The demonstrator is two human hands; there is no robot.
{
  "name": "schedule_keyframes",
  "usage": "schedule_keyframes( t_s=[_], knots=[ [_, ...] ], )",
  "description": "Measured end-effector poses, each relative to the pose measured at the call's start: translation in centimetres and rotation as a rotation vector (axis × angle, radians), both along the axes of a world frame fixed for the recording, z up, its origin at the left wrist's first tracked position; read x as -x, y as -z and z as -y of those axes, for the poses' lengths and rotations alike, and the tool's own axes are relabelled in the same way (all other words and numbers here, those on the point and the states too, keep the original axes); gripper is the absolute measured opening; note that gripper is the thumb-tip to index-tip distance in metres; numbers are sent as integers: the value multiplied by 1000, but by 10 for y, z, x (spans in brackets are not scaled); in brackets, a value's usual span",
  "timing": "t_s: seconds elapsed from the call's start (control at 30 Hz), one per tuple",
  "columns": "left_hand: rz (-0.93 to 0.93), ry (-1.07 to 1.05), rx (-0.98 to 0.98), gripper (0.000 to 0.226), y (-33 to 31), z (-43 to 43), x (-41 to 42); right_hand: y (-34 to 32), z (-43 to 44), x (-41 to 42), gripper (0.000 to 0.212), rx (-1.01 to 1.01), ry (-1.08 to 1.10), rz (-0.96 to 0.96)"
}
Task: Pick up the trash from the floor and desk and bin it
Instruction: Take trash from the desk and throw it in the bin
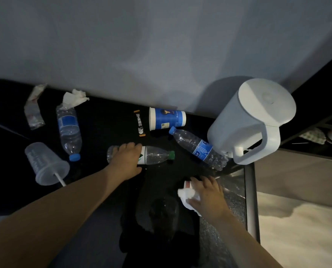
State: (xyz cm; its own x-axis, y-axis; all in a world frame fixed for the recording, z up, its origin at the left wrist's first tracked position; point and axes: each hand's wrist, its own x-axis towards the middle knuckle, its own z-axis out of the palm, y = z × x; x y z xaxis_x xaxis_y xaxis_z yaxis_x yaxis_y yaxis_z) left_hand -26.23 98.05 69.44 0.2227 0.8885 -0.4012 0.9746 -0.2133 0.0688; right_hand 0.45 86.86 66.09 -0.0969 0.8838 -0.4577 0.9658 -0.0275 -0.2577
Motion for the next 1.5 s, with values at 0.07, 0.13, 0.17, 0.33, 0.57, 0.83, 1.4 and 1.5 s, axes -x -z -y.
schedule_keyframes(
  t_s=[0.07, 0.13, 0.17, 0.33, 0.57, 0.83, 1.4, 1.5],
  knots=[
    [-55, -19, 13, 76, 6, -2, -2, 5, -2, -3, 74, -15, 7, -20],
    [-70, -55, 54, 71, 13, 3, -4, 7, -5, -4, 75, -27, 16, -28],
    [-46, -87, 89, 70, 17, 9, -3, 7, -8, -4, 74, -33, 17, -18],
    [194, -351, 203, 68, 26, 45, -3, -5, -12, 0, 58, 3, 168, -20],
    [510, -542, 198, 50, -1, 79, 8, -42, 14, 16, 40, 5, 638, -422],
    [871, -558, 96, 40, -71, 113, 39, -100, 46, 75, 41, -165, 803, -650],
    [1173, -204, 215, 33, -171, 189, 41, -205, 207, 114, 30, -623, 1069, -764],
    [1187, -109, 289, 30, -184, 209, 8, -217, 245, 95, 29, -687, 1142, -753]
  ],
)
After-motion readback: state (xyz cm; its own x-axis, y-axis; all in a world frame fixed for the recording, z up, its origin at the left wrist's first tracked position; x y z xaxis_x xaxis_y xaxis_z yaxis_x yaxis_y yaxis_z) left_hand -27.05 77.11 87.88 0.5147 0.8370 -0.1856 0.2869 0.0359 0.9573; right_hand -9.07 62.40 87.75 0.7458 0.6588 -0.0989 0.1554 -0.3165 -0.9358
